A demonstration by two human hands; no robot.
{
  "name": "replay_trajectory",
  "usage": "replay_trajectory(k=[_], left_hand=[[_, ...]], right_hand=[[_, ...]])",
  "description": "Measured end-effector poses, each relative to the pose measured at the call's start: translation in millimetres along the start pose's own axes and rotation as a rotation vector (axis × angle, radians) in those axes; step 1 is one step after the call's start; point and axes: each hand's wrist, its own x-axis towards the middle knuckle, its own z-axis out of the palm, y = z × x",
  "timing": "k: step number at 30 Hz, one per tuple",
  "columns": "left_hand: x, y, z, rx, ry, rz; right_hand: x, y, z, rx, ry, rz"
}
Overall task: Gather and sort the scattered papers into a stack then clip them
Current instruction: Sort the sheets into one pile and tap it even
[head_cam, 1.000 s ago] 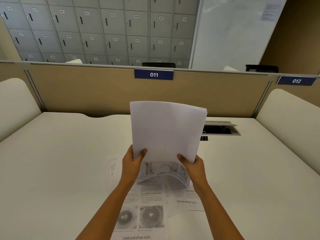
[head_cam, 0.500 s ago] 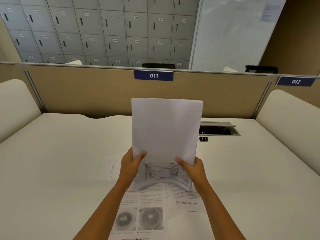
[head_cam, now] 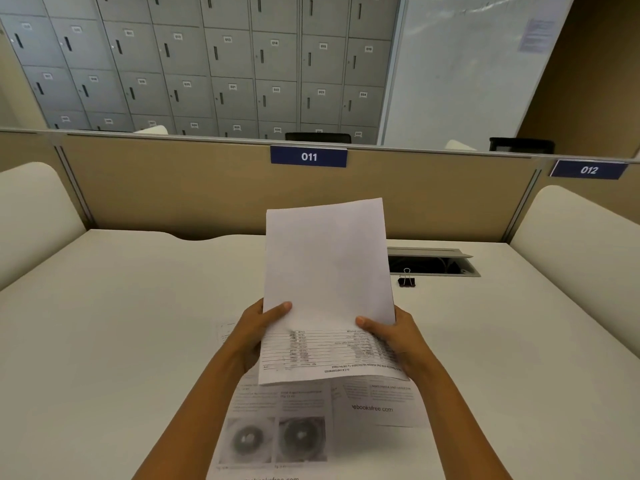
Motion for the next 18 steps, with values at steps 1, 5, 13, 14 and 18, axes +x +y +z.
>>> replay_trajectory(k=[1, 5, 13, 14, 18], left_hand=[[-0.4, 2.7, -0.9, -0.021, -0.017, -0.034], [2.6, 12.2, -3.5, -0.037, -0.035, -0.058], [2.2, 10.8, 0.7, -0.115, 0.034, -0.038], [2.0, 9.7, 1.9, -0.131, 0.061, -0.030], [0.4, 5.8, 5.6, -0.176, 0.216, -0.008]], right_hand=[[-1.3, -0.8, -0.1, 0.002, -0.007, 0.000], [-3.2, -3.8, -1.8, -0.031, -0.045, 0.015], [-2.6, -19.8, -5.0, -0.169, -0.130, 0.037], [-1.8, -21.8, -7.3, -0.190, -0.127, 0.034], [-2.2, -30.1, -21.4, 0.055, -0.045, 0.000]])
